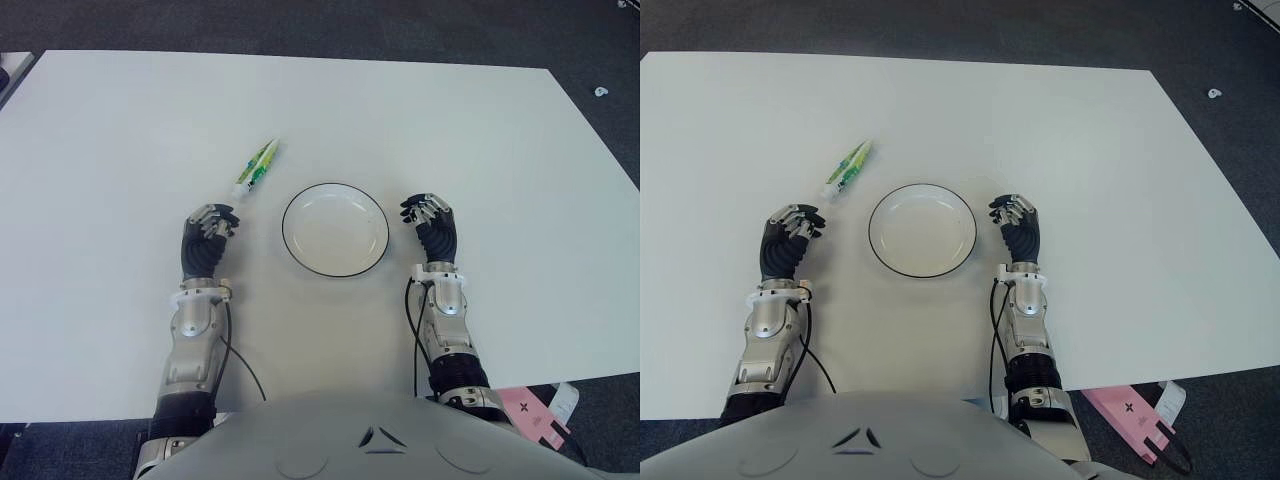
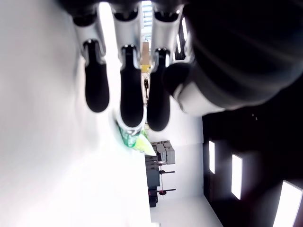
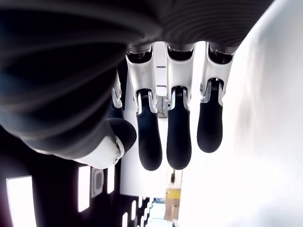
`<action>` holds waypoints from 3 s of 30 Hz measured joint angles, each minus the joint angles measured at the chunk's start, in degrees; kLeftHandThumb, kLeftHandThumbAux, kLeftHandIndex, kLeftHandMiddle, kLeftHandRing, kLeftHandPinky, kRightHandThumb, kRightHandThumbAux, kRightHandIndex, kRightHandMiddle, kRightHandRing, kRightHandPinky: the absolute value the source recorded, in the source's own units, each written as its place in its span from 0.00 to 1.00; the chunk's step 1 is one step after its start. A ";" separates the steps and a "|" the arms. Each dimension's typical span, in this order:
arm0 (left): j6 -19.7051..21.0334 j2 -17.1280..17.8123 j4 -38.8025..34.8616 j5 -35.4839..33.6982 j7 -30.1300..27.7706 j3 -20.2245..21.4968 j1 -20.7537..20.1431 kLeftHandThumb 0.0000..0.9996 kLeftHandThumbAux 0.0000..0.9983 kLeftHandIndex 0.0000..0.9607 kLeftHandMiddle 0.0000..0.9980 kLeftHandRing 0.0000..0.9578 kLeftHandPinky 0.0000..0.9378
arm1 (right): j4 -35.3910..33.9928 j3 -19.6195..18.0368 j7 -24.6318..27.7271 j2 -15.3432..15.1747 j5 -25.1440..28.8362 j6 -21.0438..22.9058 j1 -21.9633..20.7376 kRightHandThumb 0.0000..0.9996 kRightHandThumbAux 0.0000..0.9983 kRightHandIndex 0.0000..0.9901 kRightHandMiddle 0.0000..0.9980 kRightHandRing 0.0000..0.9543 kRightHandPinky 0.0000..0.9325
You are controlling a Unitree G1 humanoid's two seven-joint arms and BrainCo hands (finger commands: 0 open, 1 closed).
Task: Put the toothpaste on the table into the plate.
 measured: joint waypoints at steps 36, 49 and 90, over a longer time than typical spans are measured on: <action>-1.72 1.11 0.13 3.94 2.34 -0.69 0.08 0.70 0.72 0.45 0.53 0.55 0.57 | -0.26 -0.08 0.56 0.56 -0.38 -0.11 0.59 0.71 0.73 0.43 0.51 0.54 0.57; 2.71 8.17 -4.09 27.38 15.34 -0.92 -0.89 0.70 0.72 0.45 0.54 0.56 0.54 | -0.59 -0.08 0.24 0.73 -0.51 -0.02 0.65 0.71 0.73 0.43 0.51 0.55 0.57; 41.02 23.58 -3.34 51.30 -12.53 -13.82 -33.53 0.35 0.19 0.00 0.00 0.00 0.00 | 0.42 0.00 -1.63 1.27 -1.06 0.09 -0.75 0.71 0.73 0.43 0.49 0.53 0.54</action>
